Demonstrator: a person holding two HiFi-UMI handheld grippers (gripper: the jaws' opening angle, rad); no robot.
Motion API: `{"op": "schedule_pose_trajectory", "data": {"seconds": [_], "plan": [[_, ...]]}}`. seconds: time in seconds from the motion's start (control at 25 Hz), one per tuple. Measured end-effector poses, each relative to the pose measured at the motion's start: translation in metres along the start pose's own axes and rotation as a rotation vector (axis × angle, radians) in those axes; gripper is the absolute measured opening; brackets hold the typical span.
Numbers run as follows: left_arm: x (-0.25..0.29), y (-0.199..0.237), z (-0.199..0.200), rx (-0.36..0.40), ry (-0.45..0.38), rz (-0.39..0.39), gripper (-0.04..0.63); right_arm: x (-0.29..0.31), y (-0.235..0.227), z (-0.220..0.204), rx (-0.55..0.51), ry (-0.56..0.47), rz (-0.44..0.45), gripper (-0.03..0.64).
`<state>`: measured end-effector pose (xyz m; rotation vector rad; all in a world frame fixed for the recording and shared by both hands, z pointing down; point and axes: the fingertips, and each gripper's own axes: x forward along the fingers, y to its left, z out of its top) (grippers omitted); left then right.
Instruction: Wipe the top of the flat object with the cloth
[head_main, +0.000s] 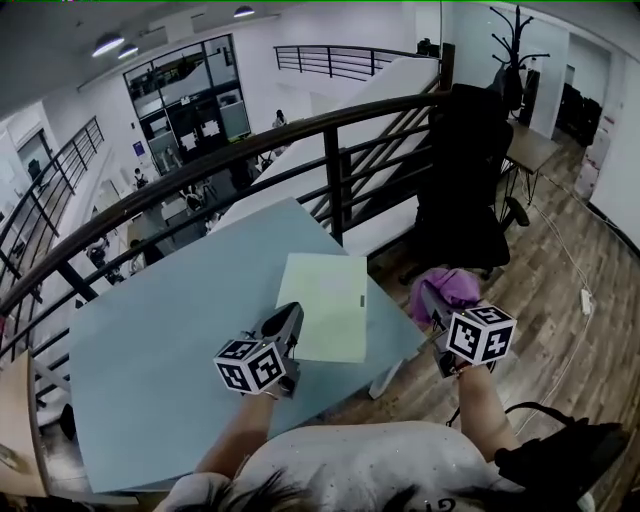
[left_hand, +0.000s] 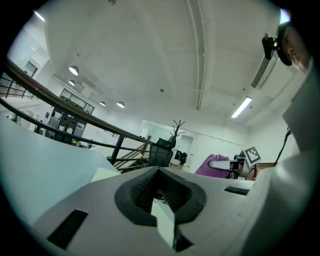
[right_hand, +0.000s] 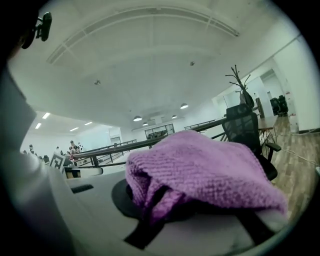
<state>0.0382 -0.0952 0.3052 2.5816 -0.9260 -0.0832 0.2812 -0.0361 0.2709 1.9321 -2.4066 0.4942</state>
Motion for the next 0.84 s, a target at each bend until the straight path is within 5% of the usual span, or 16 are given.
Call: {"op": "schedule_pose_trajectory", "data": {"seconds": [0.84], "plan": [[0.03,-0.006,0.021,0.028,-0.035,0.0,0.0,0.032,-0.017,0.02,-0.119,0.026,0.015,0.031]]}}
